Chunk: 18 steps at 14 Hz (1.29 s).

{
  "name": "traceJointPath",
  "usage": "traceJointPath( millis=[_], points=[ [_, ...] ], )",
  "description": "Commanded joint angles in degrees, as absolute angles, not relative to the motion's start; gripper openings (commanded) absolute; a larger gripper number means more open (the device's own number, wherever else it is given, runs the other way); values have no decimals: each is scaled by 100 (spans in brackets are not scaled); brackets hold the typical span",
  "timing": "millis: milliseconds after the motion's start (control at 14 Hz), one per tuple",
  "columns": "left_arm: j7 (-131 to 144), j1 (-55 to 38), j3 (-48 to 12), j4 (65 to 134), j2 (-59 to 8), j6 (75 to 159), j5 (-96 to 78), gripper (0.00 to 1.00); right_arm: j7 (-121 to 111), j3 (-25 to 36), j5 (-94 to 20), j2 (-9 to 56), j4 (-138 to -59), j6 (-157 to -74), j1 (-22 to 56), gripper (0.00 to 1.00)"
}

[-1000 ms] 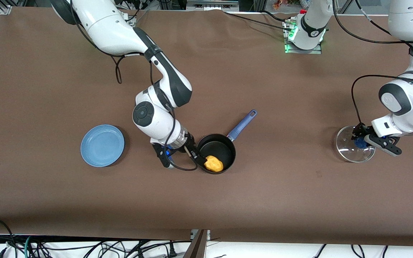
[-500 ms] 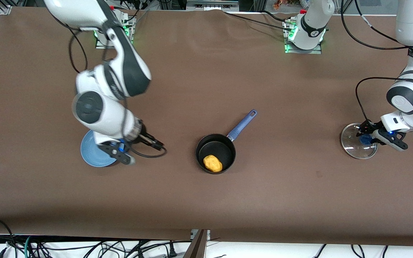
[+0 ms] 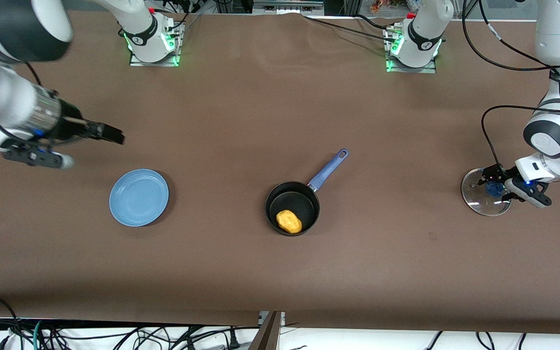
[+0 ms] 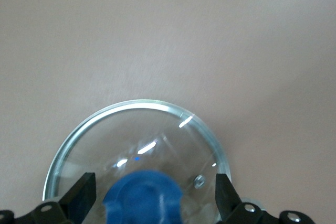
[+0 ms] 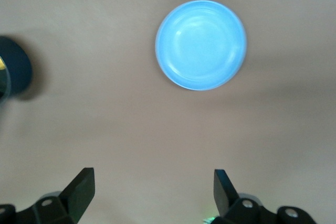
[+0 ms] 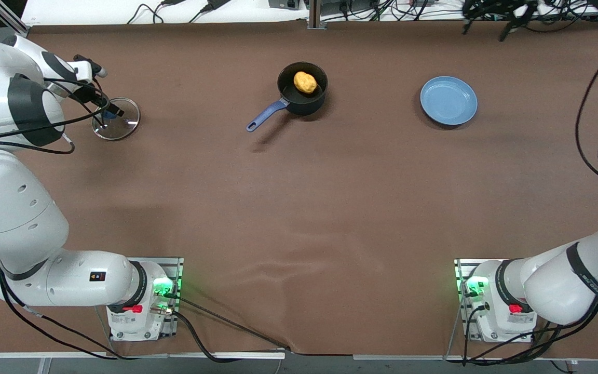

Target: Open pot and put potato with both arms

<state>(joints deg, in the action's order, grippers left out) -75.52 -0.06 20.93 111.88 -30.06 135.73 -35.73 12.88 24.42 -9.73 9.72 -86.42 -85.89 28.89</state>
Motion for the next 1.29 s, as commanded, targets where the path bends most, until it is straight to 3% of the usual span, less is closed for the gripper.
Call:
traceJointPath(
  millis=[0, 71, 286, 357, 714, 929, 1214],
  points=[
    [-6001, -79, 1830, 10944, -2515, 12958, -2536, 100, 923, 2400, -660, 537, -8947, -8429, 2814, 100],
    [-5263, -79, 1689, 10794, -2392, 12633, -2070, 100, 801, 2182, -624, 510, -8956, -8394, 2508, 100],
    [-3249, -79, 1092, 10162, -2075, 11491, -952, 100, 659, 497, -432, 378, -9131, -8472, 875, 100],
    [-2660, -79, 881, 9925, -1987, 11113, -688, 100, 659, 310, -265, 352, -9228, -8586, 722, 100],
    [-601, -123, 36, 8668, -1715, 9258, -106, 100, 633, 316, -202, 290, -9317, -8815, 721, 100],
    [-133, -228, -26, 8613, -1232, 8755, -132, 100, 458, 290, 87, 378, -9089, -8991, 729, 100],
    [-27, -220, 0, 8604, -730, 8254, -158, 100, 395, 343, 194, 448, -8596, -8631, 668, 100]
  ],
)
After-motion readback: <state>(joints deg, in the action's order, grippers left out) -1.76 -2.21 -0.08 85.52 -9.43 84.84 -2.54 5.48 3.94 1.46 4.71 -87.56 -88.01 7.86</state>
